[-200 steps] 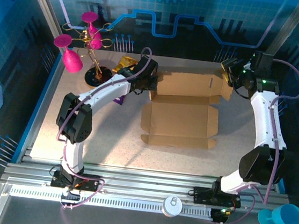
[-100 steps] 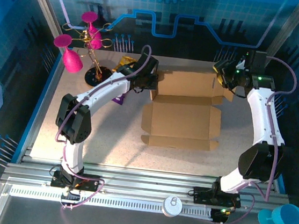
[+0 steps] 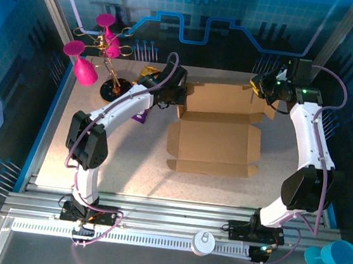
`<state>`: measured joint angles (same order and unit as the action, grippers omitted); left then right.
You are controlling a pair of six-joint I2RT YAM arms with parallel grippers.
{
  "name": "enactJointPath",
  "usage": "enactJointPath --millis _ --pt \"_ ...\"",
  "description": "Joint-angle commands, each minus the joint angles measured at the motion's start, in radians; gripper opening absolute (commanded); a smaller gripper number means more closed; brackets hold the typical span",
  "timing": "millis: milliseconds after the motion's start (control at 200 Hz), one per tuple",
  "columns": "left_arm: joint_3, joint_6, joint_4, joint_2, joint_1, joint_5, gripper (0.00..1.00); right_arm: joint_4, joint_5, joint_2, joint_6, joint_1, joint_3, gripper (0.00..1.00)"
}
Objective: Fold the paper box
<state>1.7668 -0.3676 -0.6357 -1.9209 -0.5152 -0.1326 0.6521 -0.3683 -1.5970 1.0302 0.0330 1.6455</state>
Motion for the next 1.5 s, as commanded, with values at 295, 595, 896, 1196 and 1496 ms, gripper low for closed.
enactJointPath --millis 295,595,896,1196,1496 --pt "0.139 -0.002 -0.102 0.015 0.003 0.018 0.00 -0.070 0.157 0.341 -0.109 0.061 -0.272 0.51" --pt "0.283 -0.010 -0.218 -0.044 0.004 0.001 0.00 -0.132 0.245 0.428 -0.209 0.059 -0.535 0.49" --pt "0.329 -0.018 -0.270 -0.051 0.006 0.001 0.00 -0.193 0.213 0.301 -0.263 0.067 -0.458 0.45" --pt "0.331 -0.021 -0.272 -0.049 0.006 0.001 0.00 -0.146 0.242 0.258 -0.300 0.067 -0.427 0.44" --pt "0.336 -0.031 -0.267 -0.056 0.005 0.014 0.00 -0.185 0.219 0.237 -0.323 0.053 -0.405 0.40"
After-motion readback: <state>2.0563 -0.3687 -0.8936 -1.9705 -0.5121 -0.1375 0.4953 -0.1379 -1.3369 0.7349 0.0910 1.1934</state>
